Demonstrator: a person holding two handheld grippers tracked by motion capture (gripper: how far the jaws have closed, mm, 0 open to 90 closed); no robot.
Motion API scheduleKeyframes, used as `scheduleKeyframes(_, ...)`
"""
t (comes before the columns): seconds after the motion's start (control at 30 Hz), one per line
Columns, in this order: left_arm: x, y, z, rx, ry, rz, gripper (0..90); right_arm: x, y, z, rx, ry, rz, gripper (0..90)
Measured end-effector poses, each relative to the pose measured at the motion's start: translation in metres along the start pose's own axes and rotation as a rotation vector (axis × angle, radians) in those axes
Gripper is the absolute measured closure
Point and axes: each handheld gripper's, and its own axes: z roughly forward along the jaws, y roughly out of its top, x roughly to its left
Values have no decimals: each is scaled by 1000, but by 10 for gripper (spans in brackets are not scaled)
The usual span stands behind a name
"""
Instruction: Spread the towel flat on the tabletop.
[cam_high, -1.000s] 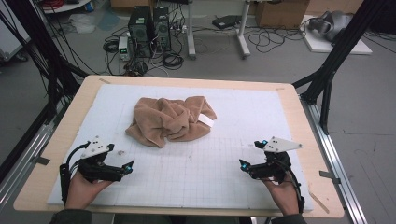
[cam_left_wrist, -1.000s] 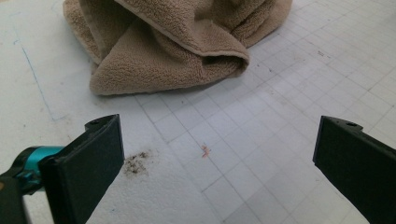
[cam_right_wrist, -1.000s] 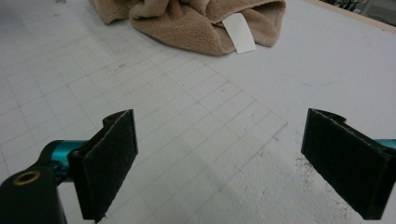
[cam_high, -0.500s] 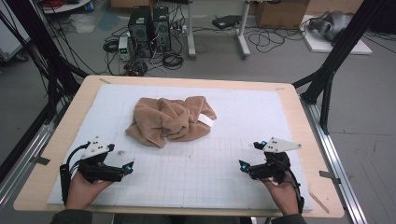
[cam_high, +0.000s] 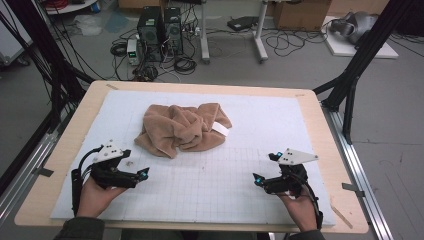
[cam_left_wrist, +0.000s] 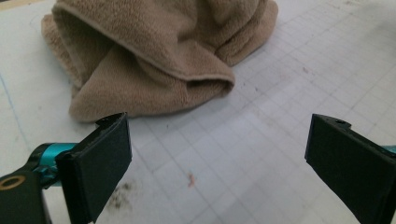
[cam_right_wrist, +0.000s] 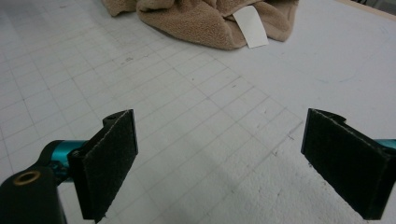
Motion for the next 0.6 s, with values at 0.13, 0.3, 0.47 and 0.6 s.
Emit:
scheduleKeyframes(0.13, 4, 17, 13, -27, 0, 10, 151, 0, 5, 4, 2, 8, -11, 99)
scheduleKeyframes(0.3, 6, 36, 29, -41, 27, 24, 253, 0, 16, 10, -4, 18, -29, 99)
scheduleKeyframes(0.47, 13, 48, 59, -46, 53, -16, 398, -2, 42, 30, 0, 44, -61, 99)
scheduleKeyframes(0.6, 21, 44, 82, 15, 83, -44, 488, 0, 64, 47, -18, 64, -81, 126)
